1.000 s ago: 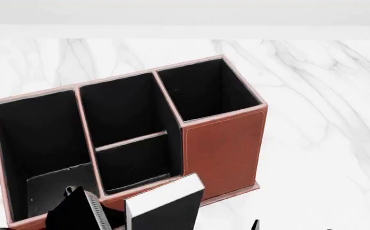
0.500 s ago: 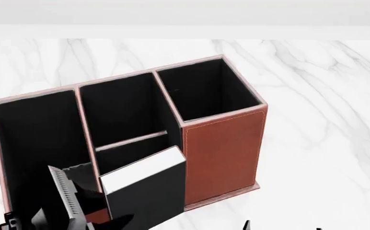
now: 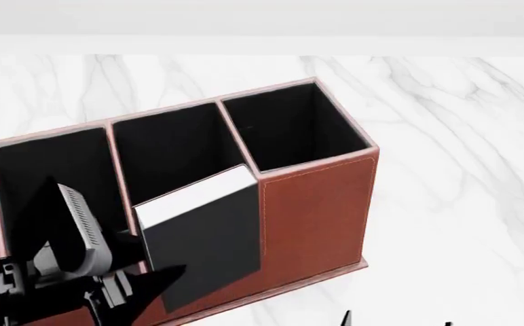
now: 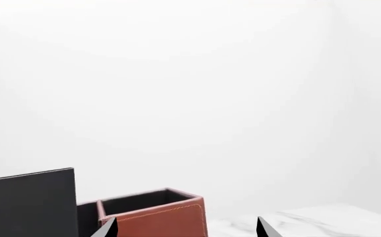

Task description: Pick up the book and place it in the back compartment of the caddy.

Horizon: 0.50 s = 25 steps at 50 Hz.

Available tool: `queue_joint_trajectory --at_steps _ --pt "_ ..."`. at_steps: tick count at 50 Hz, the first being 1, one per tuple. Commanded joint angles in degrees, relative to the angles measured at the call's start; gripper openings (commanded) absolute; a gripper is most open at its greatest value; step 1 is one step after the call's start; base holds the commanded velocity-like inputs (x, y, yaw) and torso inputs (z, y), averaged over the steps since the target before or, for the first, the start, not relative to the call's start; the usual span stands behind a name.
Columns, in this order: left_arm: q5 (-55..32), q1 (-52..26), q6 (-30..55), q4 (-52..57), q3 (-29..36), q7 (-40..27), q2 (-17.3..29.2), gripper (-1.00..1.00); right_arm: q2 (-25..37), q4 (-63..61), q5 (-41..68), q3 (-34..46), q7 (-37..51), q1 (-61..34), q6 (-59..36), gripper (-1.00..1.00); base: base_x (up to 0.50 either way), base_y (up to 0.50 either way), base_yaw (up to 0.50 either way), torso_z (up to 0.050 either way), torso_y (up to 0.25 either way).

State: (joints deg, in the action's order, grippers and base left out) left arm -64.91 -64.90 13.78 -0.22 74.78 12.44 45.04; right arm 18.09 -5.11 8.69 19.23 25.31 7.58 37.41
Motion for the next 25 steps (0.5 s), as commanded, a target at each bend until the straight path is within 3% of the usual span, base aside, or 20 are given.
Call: queue_joint_trajectory --at_steps 1,17,25 --pt "-2.62 -2.17 1.47 0.03 -2.45 -0.10 -0.44 -1.00 -0.28 -0.48 -1.33 -0.72 1.57 0.12 -1.43 1.00 0.00 0.00 0.00 0.000 0.000" --pt "-2.56 -2.10 1.55 0.04 -2.59 -0.07 -0.45 -1.00 -0.12 -0.47 -1.30 -0.53 1.79 0.06 -1.39 1.00 0.00 0.00 0.00 0.000 0.001" --pt "-5.27 -2.85 1.50 0.47 -3.26 7.06 0.89 -1.00 0.15 0.45 0.19 -0.18 0.61 0.25 2.25 1.00 0.00 0.00 0.00 0.002 0.001"
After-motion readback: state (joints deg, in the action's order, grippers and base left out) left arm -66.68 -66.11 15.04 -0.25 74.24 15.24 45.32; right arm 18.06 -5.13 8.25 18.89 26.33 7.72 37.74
